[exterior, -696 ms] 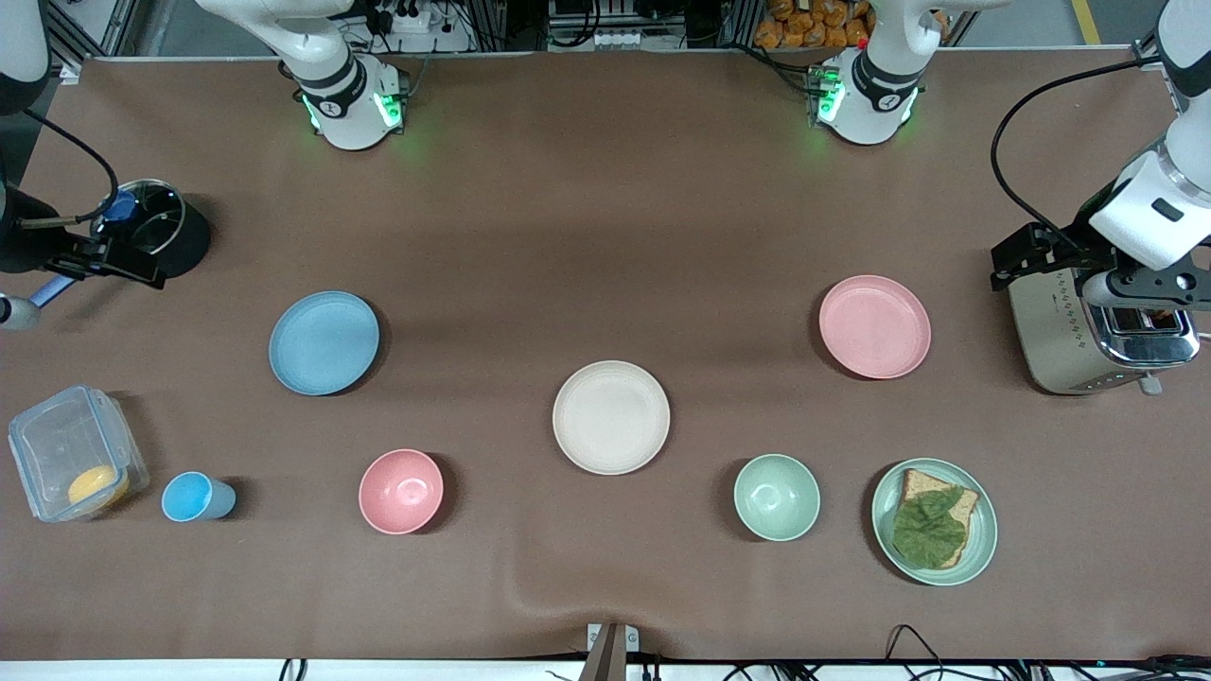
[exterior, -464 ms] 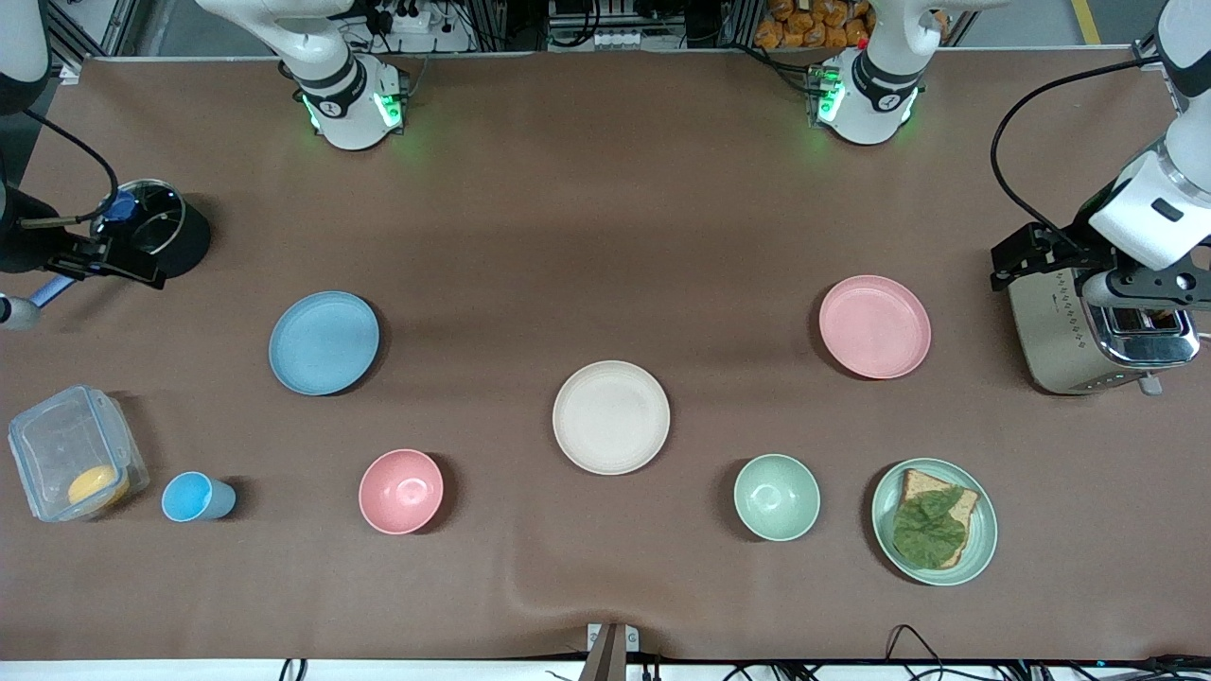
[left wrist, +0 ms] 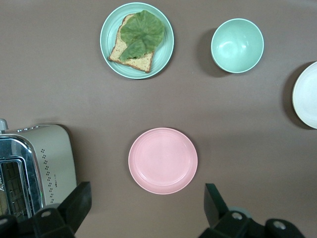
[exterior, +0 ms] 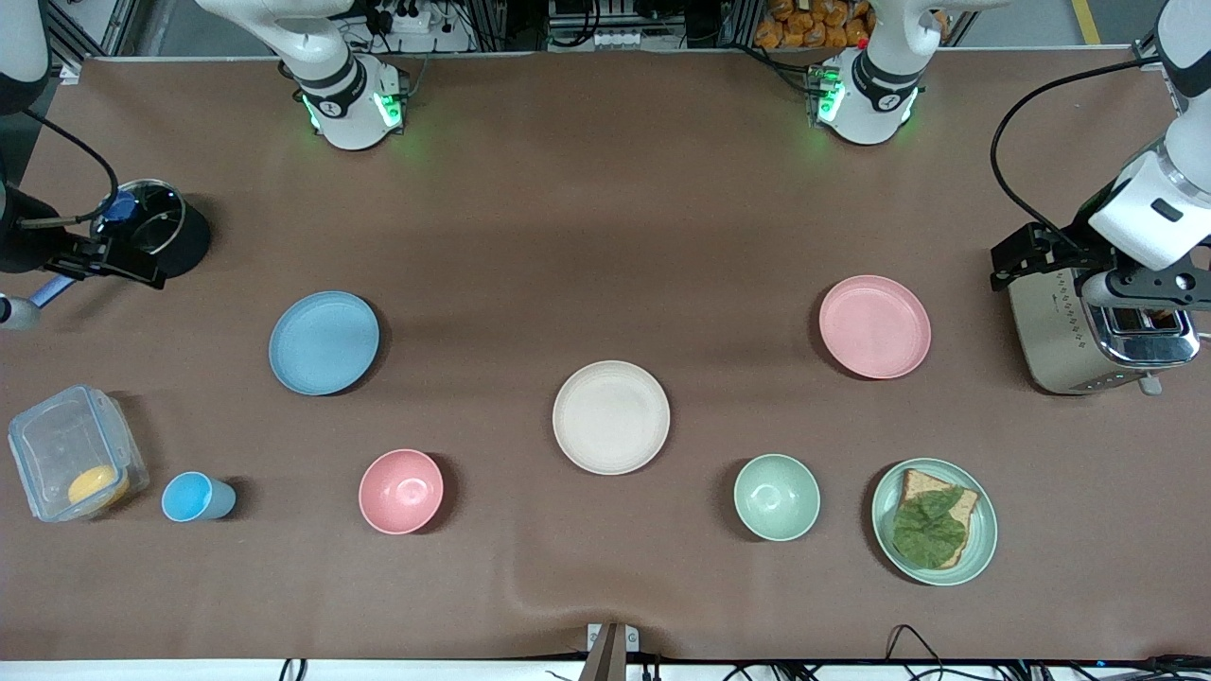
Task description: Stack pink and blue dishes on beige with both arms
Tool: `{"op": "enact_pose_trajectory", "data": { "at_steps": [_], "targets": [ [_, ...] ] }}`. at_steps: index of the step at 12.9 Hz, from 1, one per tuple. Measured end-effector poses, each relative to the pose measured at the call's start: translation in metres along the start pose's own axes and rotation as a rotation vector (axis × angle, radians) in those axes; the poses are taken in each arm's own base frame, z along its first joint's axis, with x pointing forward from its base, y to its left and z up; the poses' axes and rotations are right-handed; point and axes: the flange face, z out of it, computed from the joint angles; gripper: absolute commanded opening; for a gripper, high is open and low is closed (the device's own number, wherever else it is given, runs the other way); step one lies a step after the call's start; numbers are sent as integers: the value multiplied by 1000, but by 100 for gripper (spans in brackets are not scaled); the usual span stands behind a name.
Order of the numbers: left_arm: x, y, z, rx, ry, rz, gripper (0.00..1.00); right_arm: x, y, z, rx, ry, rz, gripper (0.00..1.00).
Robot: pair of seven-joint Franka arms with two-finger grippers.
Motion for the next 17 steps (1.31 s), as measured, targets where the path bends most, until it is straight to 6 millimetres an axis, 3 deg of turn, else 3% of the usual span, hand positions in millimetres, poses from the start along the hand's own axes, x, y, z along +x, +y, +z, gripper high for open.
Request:
{"op": "enact_pose_trajectory", "data": {
  "at_steps": [5,8,12,17],
  "targets": [
    [0,0,0,0,-1,0,100,0,2,1,0,-2,4,100],
    [0,0,0,0,-1,0,100,1,10,13,-3,-50,19,100],
    [0,0,1,0,-2,1,100,15,22,71,1,-135,18,100],
    [1,1,2,0,-4,2,100,19,78,154,127,-157,-25,100]
  ]
}}
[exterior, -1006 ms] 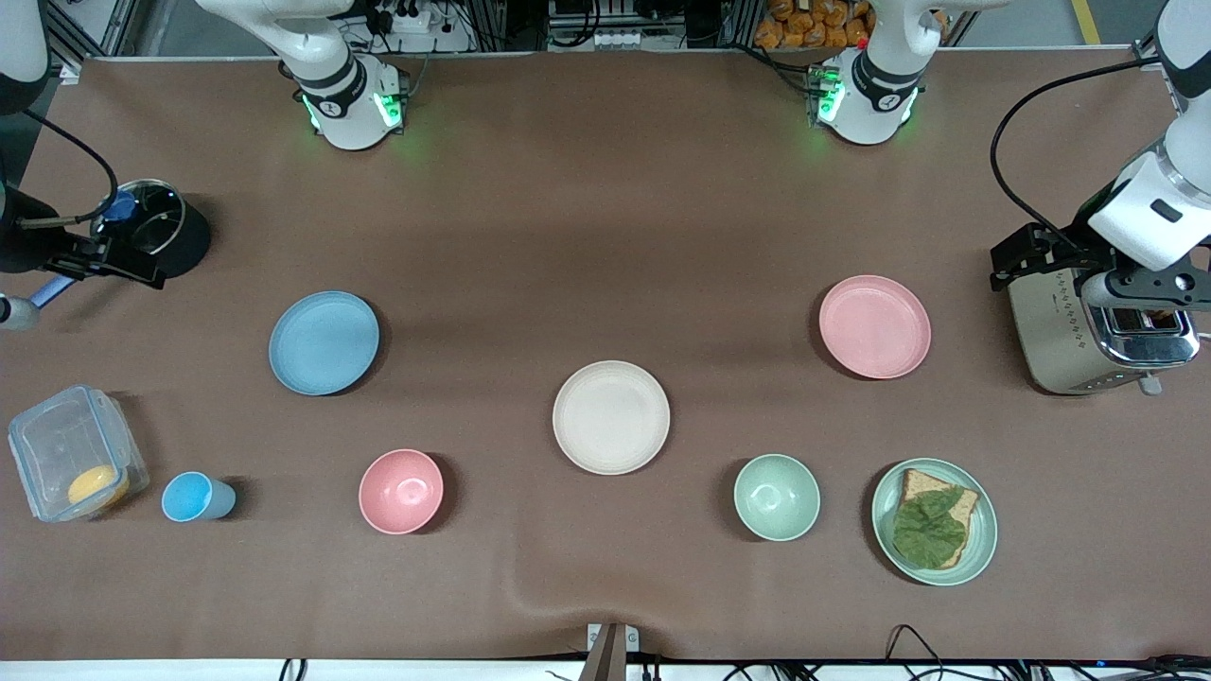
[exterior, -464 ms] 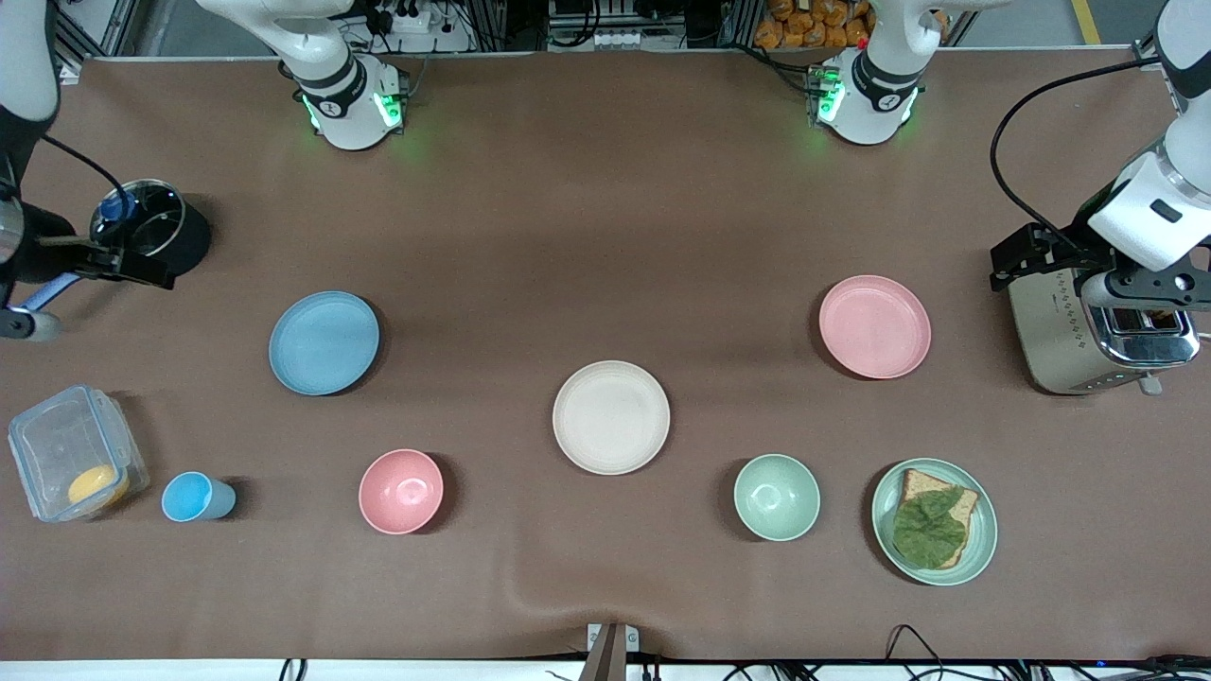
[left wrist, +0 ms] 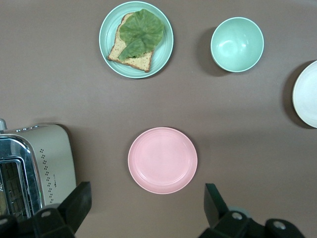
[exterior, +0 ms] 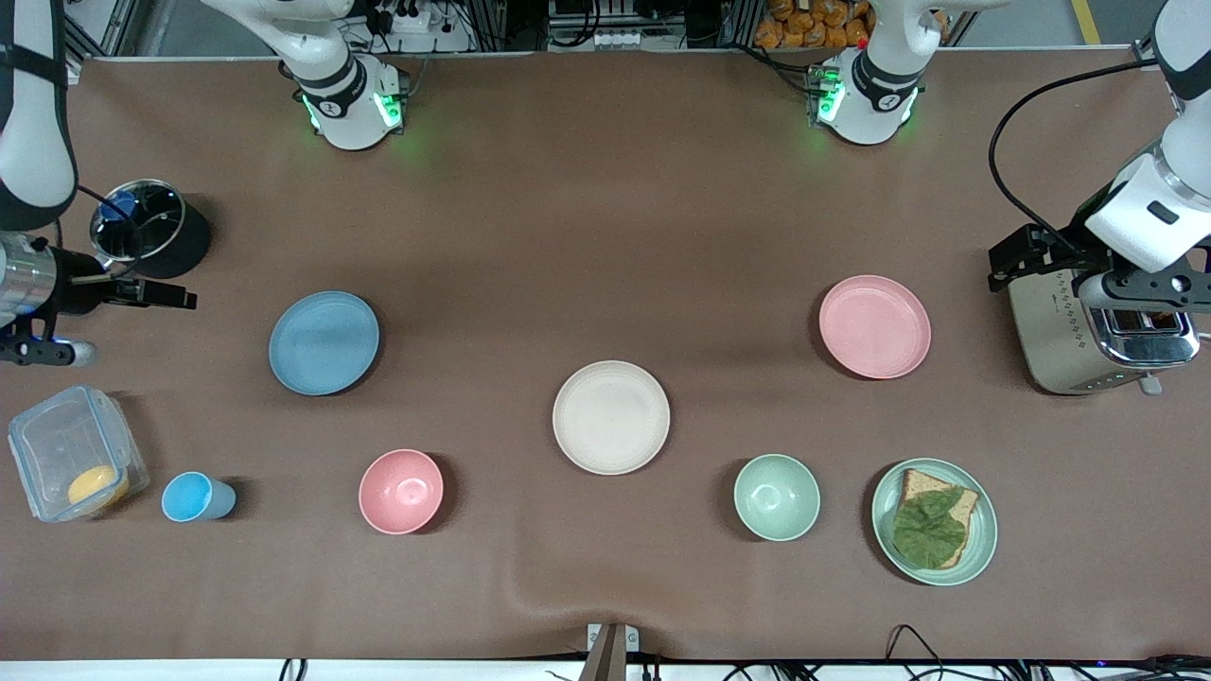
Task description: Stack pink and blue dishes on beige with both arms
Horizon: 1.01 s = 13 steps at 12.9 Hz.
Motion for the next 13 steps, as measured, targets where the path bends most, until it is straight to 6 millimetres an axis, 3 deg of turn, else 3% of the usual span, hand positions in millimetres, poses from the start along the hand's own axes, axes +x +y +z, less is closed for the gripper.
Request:
{"op": "enact_pose_trajectory", "data": {
  "at_steps": [4,8,13],
  "targets": [
    [0,0,1,0,-1,0,100,0,41,83,85,17,-54,100],
    [0,0,1,0,-2,0,100,12,62,163,157,-8,-106,100],
    [0,0,1,0,-6,1,100,31,71,230,212,-18,-121,100]
  ]
}}
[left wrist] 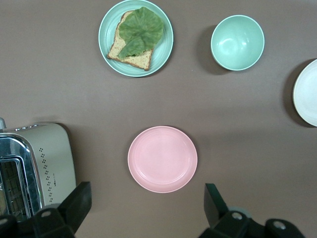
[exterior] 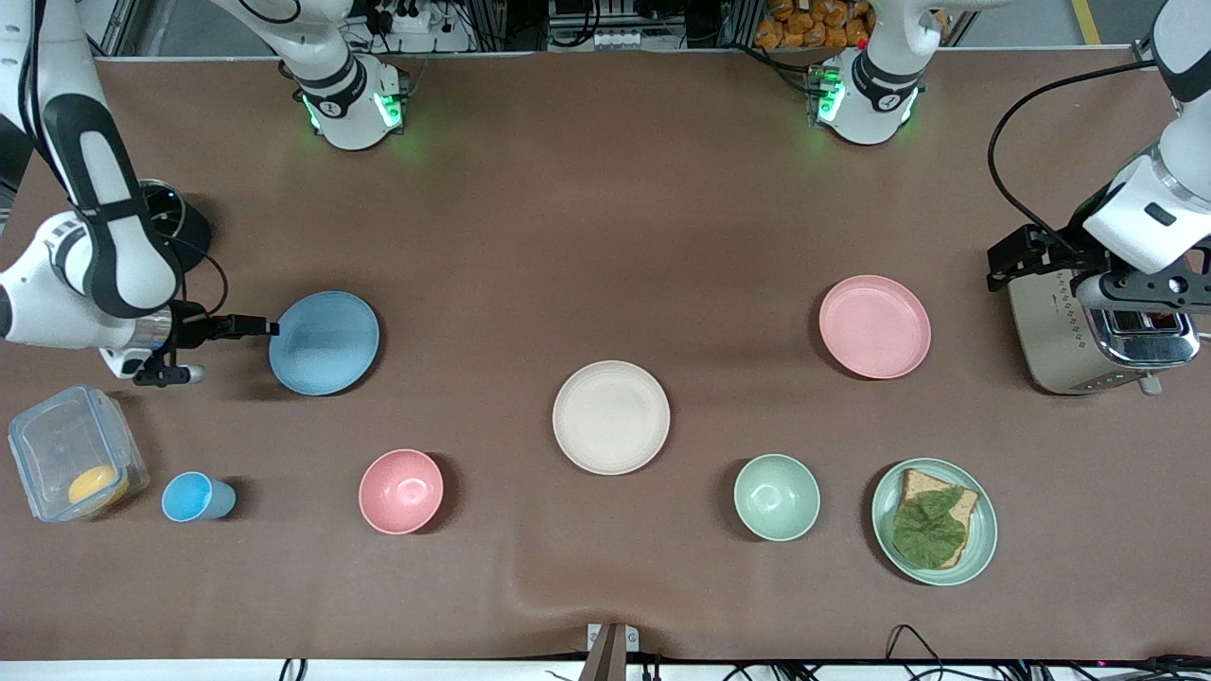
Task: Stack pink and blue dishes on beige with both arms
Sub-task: 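Lower the left gripper to the pink plate rim and grasp it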
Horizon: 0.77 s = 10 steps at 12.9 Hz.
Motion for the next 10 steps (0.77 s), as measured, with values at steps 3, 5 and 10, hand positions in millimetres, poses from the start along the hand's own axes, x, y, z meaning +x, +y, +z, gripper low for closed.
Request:
{"op": "enact_pose_trajectory", "data": {
  "at_steps": [3,5,10],
  "targets": [
    [0,0,0,0,0,0,100,2,5,19,12,-19,-10,100],
    [0,0,0,0,-2,0,100,3,5,26,17,-31,-12,100],
    [10,9,52,1,-119,16,100,4,6,38,25,-49,-36,46]
  ]
}}
